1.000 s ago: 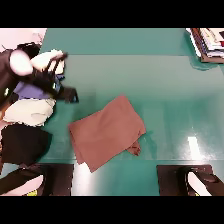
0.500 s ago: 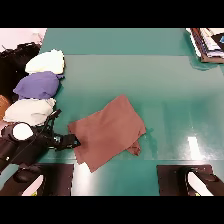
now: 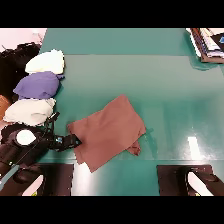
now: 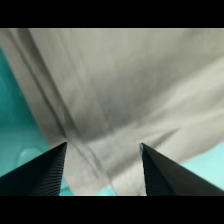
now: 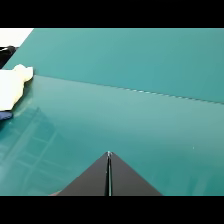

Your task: Fold the shirts.

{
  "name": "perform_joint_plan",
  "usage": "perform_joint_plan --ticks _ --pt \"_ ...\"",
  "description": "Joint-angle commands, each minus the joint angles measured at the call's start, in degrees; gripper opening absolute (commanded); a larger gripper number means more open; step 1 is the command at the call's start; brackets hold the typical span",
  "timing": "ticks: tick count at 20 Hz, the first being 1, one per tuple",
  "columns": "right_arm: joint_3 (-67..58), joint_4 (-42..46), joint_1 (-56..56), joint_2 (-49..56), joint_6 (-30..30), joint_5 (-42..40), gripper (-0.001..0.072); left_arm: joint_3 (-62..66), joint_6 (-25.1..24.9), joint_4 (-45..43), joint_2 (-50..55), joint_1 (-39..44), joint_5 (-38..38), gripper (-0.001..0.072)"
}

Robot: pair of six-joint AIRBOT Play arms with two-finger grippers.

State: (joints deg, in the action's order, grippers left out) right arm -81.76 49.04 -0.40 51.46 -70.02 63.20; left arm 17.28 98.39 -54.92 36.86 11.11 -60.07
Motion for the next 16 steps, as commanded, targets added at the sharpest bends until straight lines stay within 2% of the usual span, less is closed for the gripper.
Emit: perform_joint_plan --ticks 1,3,7,8,9,10,11,12,16 --pt "0.0 0.0 0.1 0.0 0.0 0.0 0.0016 -0.6 -0.9 0.4 0.4 0.0 2.9 0.0530" --pt "0.0 0.0 0.1 0.0 0.0 0.0 0.0016 -0.8 -1.3 1.0 1.6 0.9 3.4 0.0530" --pt "0.0 0.0 0.1 0.0 0.0 0.0 0.0015 -0.8 -3.9 8.9 1.9 5.0 11.4 0.0516" --pt "0.0 0.0 0.1 0.0 0.0 0.0 0.0016 -0.5 -3.9 9.9 1.9 5.2 11.7 0.0375" --pt "0.0 0.0 0.1 0.0 0.0 0.1 0.0016 0.0 -4.1 9.9 1.9 5.2 11.6 0.0273" --pt "0.0 0.0 0.1 0.0 0.0 0.1 0.0016 0.5 -4.4 9.9 1.9 5.2 11.4 0.0235" --pt "0.0 0.1 0.1 0.0 0.0 0.4 0.0016 1.0 -4.3 10.0 1.9 5.1 11.2 0.0229" --pt "0.0 0.4 0.1 0.0 0.0 1.0 0.0016 1.8 -4.7 9.6 1.9 5.1 11.1 0.0026" --pt "3.1 2.2 -0.9 0.0 0.0 6.9 0.0016 12.7 -5.8 1.4 1.9 0.8 10.2 0.0023"
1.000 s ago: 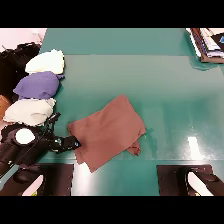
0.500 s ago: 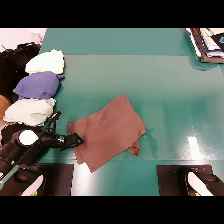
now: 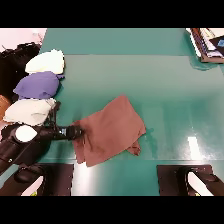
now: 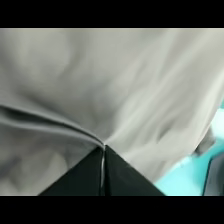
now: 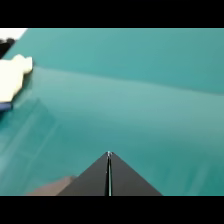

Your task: Fold the shirts.

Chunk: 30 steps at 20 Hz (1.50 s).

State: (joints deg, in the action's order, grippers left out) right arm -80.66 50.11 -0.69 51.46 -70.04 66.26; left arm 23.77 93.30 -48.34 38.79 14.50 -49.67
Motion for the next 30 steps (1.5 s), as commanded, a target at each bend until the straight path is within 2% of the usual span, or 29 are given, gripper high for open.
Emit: perform_joint_plan --ticks 1,3,6,7,8,9,12,15,22,23,25,26,30 --pt "4.9 1.2 -1.4 0.0 0.0 5.2 0.0015 9.9 -0.7 -8.7 0.0 -5.0 -0.6 0.0022" --pt "12.7 2.8 -1.9 0.0 0.0 5.7 0.0016 15.6 -0.5 -15.2 0.0 -9.6 -0.9 0.0023" --pt "26.2 5.9 -0.6 2.0 0.0 3.9 0.0016 18.1 -0.7 -16.8 0.0 -15.6 -1.0 0.0022" --pt "30.3 4.9 0.9 3.9 0.0 2.8 0.0099 18.1 -0.7 -16.8 0.1 -16.5 -1.4 0.0023" --pt "33.4 3.5 2.6 6.3 0.0 1.7 0.0401 18.1 -0.7 -16.9 0.3 -16.8 -2.1 0.0023" --pt "35.7 1.7 4.5 9.5 0.0 0.3 0.0546 18.1 -0.7 -16.9 0.5 -16.8 -2.7 0.0023" --pt "36.7 -5.6 10.9 20.1 2.4 -2.9 0.0450 18.1 -0.7 -16.8 0.5 -16.8 -4.1 0.0023" --pt "31.4 -10.7 18.5 29.3 4.6 -6.1 0.0450 18.1 -0.7 -16.8 0.5 -16.8 -6.2 0.0023" --pt "12.9 -13.1 28.2 44.5 4.7 -6.2 0.0443 18.1 -0.7 -16.8 0.5 -16.8 -6.5 0.0023" --pt "10.7 -13.1 28.7 46.1 4.7 -6.1 0.0384 18.1 -0.7 -16.8 0.5 -16.8 -6.6 0.0023" --pt "7.0 -12.9 29.3 48.5 4.7 -6.1 0.0101 18.1 -0.7 -16.5 0.5 -16.8 -6.6 0.0023" --pt "5.5 -12.6 29.3 49.2 4.7 -6.2 0.0015 18.1 -0.7 -15.9 0.5 -16.8 -6.6 0.0023" --pt "-0.2 -7.5 27.0 45.5 4.5 -6.1 0.0013 22.0 -1.3 -14.6 0.4 -16.8 -7.0 0.0022"
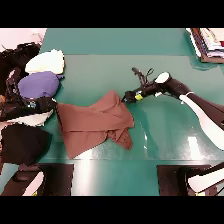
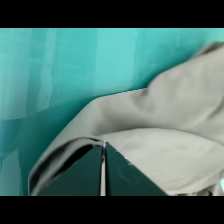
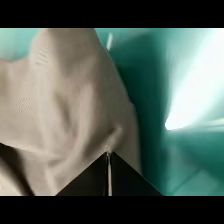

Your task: Fold the shirts.

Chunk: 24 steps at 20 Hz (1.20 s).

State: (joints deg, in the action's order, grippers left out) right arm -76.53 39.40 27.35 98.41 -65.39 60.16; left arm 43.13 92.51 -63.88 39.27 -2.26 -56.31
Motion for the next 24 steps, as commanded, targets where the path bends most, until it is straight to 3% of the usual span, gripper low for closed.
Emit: perform_joint_plan --ticks 1,4,9,13,18,22,24 --pt "-6.4 5.4 -2.3 -4.4 -0.3 0.0 0.0013 6.0 -2.0 1.1 -0.4 0.0 -0.5 0.0021" --pt "-14.1 11.3 -6.5 -15.2 -1.1 1.2 0.0013 21.3 -4.1 3.4 -0.5 0.0 -3.6 0.0022" --pt "-26.8 14.7 -10.3 -31.4 -1.3 6.9 0.0013 44.9 -12.3 20.4 -0.5 0.0 -7.8 0.0022" --pt "-33.2 25.8 -10.3 -40.1 -6.1 8.9 0.0013 54.1 -13.1 25.2 -0.5 0.0 -9.6 0.0021" --pt "-33.7 32.0 -10.3 -44.4 -13.2 14.4 0.0013 55.3 -11.7 25.0 0.8 0.0 -14.3 0.0021" --pt "-33.7 32.2 -10.3 -35.1 -16.7 27.1 0.0013 47.7 -10.0 22.9 5.6 0.0 -24.8 0.0022" --pt "-33.7 32.1 -10.2 -27.3 -16.7 32.4 0.0013 38.5 -10.2 21.7 7.2 0.0 -25.5 0.0022"
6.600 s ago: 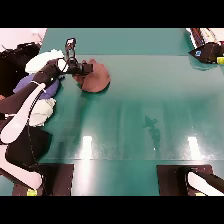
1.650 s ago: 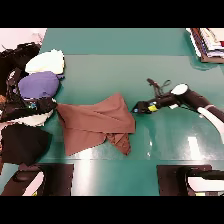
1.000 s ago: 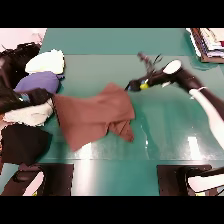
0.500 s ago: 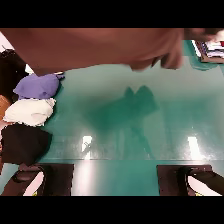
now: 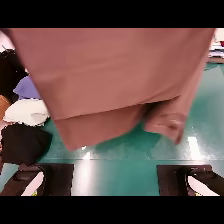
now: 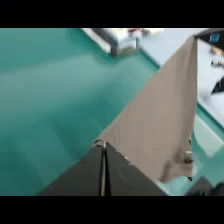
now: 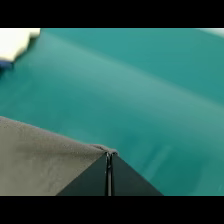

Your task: Fold the shirts.

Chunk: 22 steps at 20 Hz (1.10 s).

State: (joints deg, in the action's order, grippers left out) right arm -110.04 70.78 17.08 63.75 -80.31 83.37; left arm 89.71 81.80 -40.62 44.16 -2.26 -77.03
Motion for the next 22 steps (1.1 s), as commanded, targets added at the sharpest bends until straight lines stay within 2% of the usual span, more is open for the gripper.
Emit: perform_joint_plan --ticks 1,3,6,8,10,11,12,13,16,19,22 --pt "-0.2 0.7 0.4 11.5 -1.7 10.7 0.0013 -13.4 -0.3 -2.8 2.9 0.0 -4.0 0.0023" --pt "-0.2 0.7 1.5 20.1 -1.6 11.5 0.0014 -25.9 -1.6 -6.2 3.6 0.0 0.9 0.0023" --pt "-0.2 0.7 3.5 31.7 -1.5 8.7 0.0015 -42.0 -3.1 -11.1 4.5 0.0 13.6 0.0023" --pt "-0.2 0.7 4.0 36.8 -1.5 4.7 0.0015 -48.3 -3.4 -13.3 5.4 0.0 22.3 0.0023" --pt "-0.2 0.7 3.9 39.5 -1.5 0.8 0.0018 -49.6 -3.4 -14.1 6.7 0.0 27.9 0.0023" --pt "-0.2 0.7 3.4 40.1 -1.5 -0.5 0.0148 -49.2 -3.4 -14.1 7.3 0.0 29.9 0.0023" --pt "-0.2 0.7 3.3 40.2 -1.6 -1.0 0.0367 -48.7 -3.4 -13.8 7.8 0.0 31.5 0.0023" --pt "-0.2 0.7 2.7 39.8 -1.5 -0.9 0.0396 -47.9 -3.4 -13.8 8.2 0.0 32.3 0.0023" --pt "-0.2 0.9 0.7 36.8 -1.5 0.8 0.0395 -45.4 -3.4 -13.8 8.8 0.0 32.2 0.0023" --pt "0.6 0.8 -2.1 32.9 -1.5 8.1 0.0385 -44.4 -4.0 -13.9 8.8 0.0 30.9 0.0023" --pt "12.3 1.1 -4.6 25.0 -1.5 7.8 0.0385 -44.4 -4.3 -13.9 8.8 0.0 29.7 0.0023"
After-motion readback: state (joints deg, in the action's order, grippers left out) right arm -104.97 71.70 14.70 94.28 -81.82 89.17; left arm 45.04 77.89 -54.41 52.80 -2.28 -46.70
